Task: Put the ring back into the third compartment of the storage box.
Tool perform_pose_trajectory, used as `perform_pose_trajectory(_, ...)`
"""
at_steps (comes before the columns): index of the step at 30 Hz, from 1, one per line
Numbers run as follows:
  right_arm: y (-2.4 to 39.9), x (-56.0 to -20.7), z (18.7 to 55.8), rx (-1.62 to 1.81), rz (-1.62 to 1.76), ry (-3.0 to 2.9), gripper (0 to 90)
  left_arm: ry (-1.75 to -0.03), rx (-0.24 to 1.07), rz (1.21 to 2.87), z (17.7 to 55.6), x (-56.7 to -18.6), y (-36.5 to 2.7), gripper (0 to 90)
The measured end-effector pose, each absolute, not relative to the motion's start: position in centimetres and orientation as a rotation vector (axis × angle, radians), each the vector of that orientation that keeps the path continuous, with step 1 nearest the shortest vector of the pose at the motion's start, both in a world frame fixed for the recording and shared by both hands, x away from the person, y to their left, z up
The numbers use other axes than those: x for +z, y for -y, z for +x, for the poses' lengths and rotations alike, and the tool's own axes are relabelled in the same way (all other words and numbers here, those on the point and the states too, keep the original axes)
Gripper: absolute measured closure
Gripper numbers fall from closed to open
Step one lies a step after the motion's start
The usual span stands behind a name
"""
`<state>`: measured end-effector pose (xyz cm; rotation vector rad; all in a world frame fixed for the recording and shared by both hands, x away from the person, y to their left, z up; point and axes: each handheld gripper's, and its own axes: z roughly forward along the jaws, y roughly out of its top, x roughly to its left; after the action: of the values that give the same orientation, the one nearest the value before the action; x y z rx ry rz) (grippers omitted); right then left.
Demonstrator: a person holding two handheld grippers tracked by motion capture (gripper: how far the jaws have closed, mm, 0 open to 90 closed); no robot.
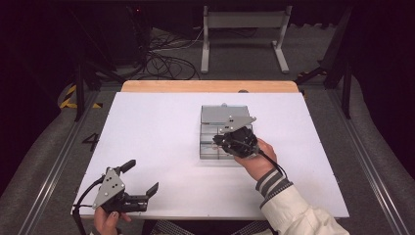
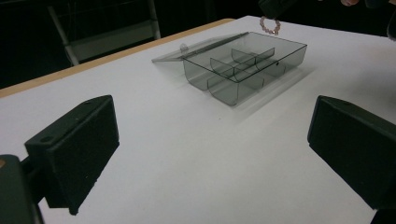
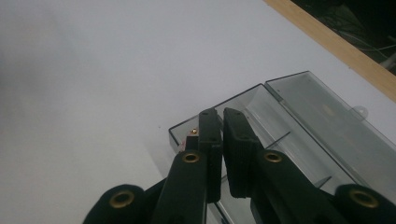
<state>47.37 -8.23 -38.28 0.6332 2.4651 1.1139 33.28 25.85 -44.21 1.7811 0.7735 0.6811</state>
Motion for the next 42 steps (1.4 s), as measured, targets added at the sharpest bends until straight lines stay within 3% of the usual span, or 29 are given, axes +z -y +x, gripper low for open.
perform_pose_trajectory(42,13.8,-39.8,53.3,1.002,0.925,-2.351,86.6,-0.772,0.68,1.783,33.3,-44.2,-25.9,2.5)
